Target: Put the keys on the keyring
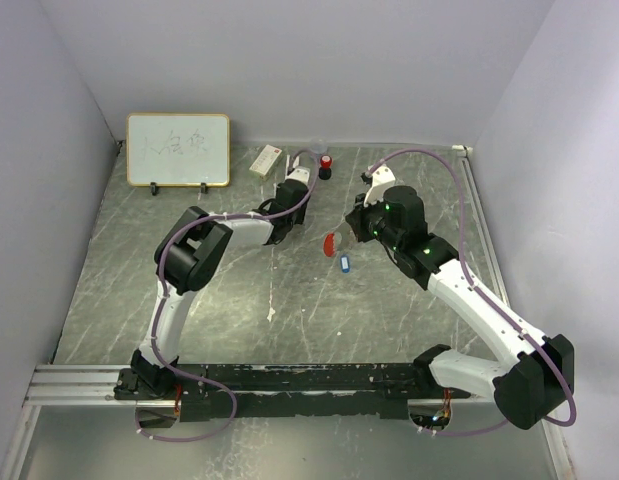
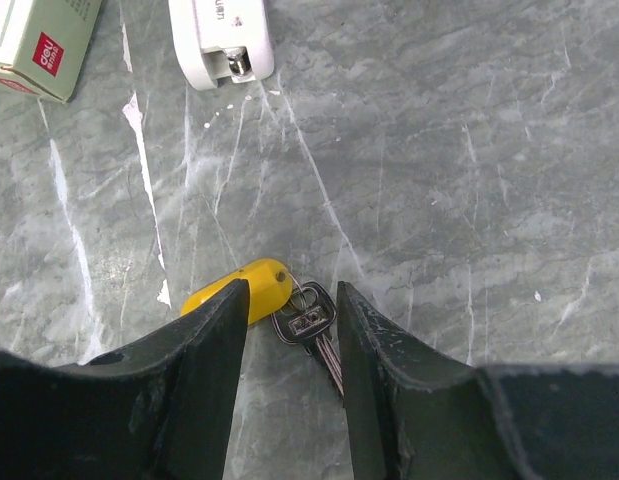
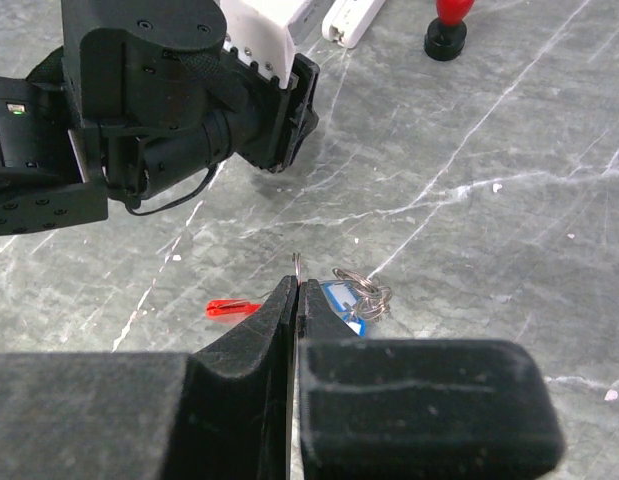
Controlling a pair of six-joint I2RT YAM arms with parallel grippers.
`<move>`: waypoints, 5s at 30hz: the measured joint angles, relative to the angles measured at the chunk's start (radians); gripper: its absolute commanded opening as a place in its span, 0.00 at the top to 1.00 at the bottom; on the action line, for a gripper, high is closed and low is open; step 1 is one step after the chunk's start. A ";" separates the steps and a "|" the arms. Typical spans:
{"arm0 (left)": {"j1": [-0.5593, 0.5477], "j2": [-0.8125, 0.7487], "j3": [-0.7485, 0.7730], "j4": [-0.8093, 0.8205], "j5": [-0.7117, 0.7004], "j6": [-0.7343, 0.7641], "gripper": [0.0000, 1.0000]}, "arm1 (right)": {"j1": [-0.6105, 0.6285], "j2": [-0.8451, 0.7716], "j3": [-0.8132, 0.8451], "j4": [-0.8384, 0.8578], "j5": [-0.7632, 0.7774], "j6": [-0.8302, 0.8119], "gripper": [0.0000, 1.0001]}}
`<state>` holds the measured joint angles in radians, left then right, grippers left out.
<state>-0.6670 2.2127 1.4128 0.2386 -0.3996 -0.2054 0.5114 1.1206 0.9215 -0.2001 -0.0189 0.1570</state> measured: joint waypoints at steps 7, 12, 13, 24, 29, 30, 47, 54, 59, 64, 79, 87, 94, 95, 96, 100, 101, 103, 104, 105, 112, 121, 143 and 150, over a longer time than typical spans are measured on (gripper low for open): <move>-0.003 0.013 0.004 0.012 -0.007 0.008 0.53 | -0.001 0.000 0.000 0.000 -0.001 0.000 1.00; -0.003 0.013 0.004 0.019 -0.012 0.011 0.55 | -0.004 0.000 0.000 0.000 -0.009 0.000 1.00; -0.002 0.014 0.004 0.019 -0.014 0.013 0.56 | -0.005 0.000 0.000 0.000 -0.010 0.000 1.00; -0.002 0.025 0.013 0.032 -0.020 0.022 0.64 | -0.008 0.010 0.000 0.001 -0.016 0.000 1.00; -0.003 0.025 0.013 0.043 -0.020 0.027 0.66 | -0.008 0.015 0.000 0.002 -0.018 0.000 1.00; -0.003 0.025 0.013 0.047 -0.020 0.029 0.66 | -0.008 0.017 0.000 0.003 -0.018 0.000 1.00; -0.003 0.025 0.003 0.072 -0.021 0.043 0.78 | -0.008 0.020 0.000 0.008 -0.018 0.000 1.00; -0.003 0.025 0.003 0.072 -0.021 0.049 0.81 | -0.008 0.020 0.000 0.008 -0.019 0.000 1.00; -0.003 0.026 0.002 0.073 -0.020 0.049 0.81 | -0.008 0.020 0.000 0.008 -0.018 0.000 1.00; -0.003 0.029 0.002 0.075 -0.019 0.051 0.93 | -0.008 0.020 0.000 0.008 -0.018 0.000 1.00; -0.002 -0.301 -0.257 0.170 0.145 0.184 0.93 | -0.026 -0.007 0.000 -0.004 -0.029 -0.013 1.00; 0.077 -0.604 -0.421 0.397 0.529 0.188 0.93 | -0.041 -0.082 0.000 -0.008 -0.108 -0.026 1.00; 0.122 -0.640 -0.500 0.467 0.853 0.188 0.93 | -0.041 -0.137 -0.011 -0.015 -0.177 -0.024 1.00; 0.121 -0.643 -0.508 0.478 0.888 0.190 0.93 | -0.041 -0.141 -0.011 -0.016 -0.188 -0.023 1.00; 0.121 -0.649 -0.518 0.491 0.929 0.191 0.93 | -0.041 -0.144 -0.011 -0.016 -0.200 -0.023 1.00; 0.120 -0.658 -0.529 0.528 1.038 0.195 0.93 | -0.041 -0.148 -0.016 -0.016 -0.236 -0.019 1.00; 0.120 -0.658 -0.529 0.536 1.062 0.195 0.93 | -0.041 -0.147 -0.019 -0.017 -0.244 -0.019 1.00; 0.120 -0.658 -0.529 0.547 1.099 0.195 0.93 | -0.041 -0.147 -0.024 -0.016 -0.255 -0.018 1.00; 0.120 -0.658 -0.529 0.555 1.117 0.195 0.93 | -0.041 -0.147 -0.027 -0.016 -0.261 -0.018 1.00; 0.120 -0.658 -0.529 0.562 1.129 0.195 0.93 | -0.041 -0.146 -0.031 -0.016 -0.264 -0.017 1.00; 0.120 -0.658 -0.529 0.595 1.219 0.201 0.93 | -0.041 -0.129 -0.042 -0.013 -0.282 -0.016 1.00; 0.112 -0.658 -0.529 0.569 1.284 0.287 0.93 | -0.041 -0.091 -0.041 -0.008 -0.283 -0.014 1.00; -0.002 -0.661 -0.471 0.279 1.196 0.645 0.93 | -0.041 -0.038 0.018 -0.010 -0.235 0.031 1.00; -0.027 -0.681 -0.471 0.272 1.137 0.700 0.93 | -0.041 -0.036 0.018 -0.010 -0.235 0.042 1.00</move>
<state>-0.6941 1.5322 0.9417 0.5106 0.7376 0.4950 0.4706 1.0847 0.9390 -0.2096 -0.2543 0.1993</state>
